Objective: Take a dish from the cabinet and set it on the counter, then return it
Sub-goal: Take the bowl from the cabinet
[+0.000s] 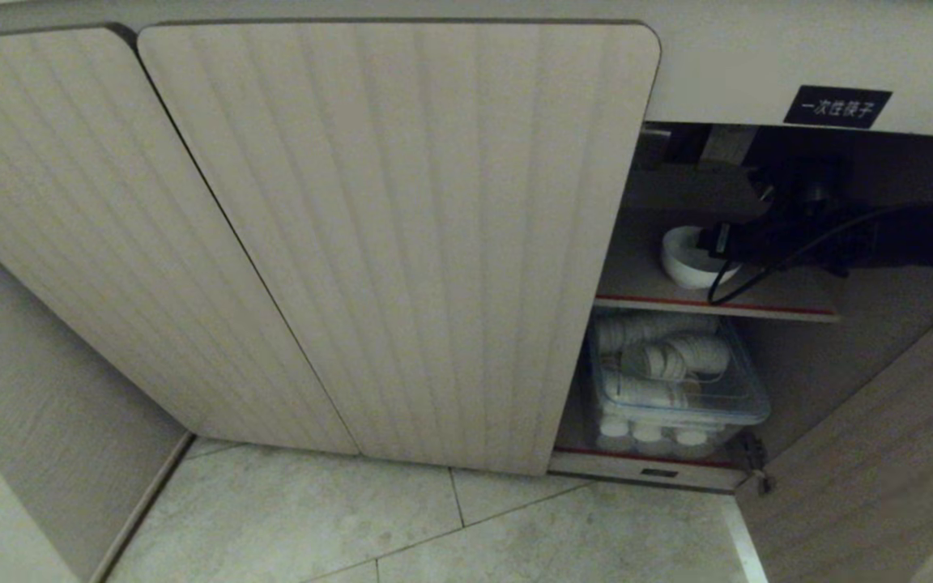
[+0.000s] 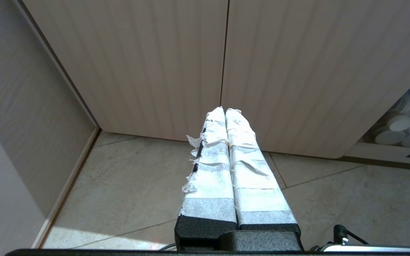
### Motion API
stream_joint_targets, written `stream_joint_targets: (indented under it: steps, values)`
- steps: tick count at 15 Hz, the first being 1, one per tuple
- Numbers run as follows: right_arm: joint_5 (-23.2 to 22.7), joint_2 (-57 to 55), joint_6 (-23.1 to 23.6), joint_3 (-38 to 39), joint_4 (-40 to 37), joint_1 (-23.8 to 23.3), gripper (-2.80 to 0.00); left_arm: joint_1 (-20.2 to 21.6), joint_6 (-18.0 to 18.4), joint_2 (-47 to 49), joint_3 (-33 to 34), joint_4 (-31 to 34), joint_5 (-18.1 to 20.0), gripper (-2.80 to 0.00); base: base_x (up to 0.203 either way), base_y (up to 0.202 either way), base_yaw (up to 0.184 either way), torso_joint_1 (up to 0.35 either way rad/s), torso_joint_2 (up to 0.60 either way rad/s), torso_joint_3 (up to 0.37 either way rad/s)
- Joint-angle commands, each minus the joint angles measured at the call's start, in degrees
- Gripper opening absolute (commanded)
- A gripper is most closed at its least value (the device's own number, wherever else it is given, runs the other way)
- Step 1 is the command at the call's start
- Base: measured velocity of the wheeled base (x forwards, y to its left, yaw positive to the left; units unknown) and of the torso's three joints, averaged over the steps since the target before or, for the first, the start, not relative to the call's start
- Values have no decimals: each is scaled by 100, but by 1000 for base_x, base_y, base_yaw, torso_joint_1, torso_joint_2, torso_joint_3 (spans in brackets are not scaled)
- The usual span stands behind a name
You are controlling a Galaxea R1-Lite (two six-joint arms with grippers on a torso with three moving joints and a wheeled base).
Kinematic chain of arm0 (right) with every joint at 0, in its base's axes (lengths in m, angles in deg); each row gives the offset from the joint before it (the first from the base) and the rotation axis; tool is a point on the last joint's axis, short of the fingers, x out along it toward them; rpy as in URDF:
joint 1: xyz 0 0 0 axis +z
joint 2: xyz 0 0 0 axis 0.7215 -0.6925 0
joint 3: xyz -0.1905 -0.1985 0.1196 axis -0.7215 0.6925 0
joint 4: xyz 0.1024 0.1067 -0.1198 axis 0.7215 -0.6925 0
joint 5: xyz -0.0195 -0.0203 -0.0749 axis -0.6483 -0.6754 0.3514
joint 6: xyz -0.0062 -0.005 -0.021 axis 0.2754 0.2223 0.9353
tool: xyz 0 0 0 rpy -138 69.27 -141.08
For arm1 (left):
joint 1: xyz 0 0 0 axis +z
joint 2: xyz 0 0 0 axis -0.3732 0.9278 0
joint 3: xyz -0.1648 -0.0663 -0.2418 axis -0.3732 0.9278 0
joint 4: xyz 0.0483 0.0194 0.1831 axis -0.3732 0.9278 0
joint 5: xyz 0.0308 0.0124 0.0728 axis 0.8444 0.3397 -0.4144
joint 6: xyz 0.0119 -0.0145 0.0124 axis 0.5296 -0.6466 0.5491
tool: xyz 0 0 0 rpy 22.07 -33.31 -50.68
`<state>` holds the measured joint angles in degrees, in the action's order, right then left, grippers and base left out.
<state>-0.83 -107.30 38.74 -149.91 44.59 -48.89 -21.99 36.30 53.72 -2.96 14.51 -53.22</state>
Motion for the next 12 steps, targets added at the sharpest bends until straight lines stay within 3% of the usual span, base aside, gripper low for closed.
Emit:
stream_joint_targets:
  steps: [1,12]
  values:
    - [-21,-8,3,-52,-77,-30,0,-1,-3,-2,-2,-2,-2,-280,0,0,0,0,0,0]
    - [-39,10,179,-70,-457,-70,0,-1,-3,-2,2,-2,-2,-280,0,0,0,0,0,0]
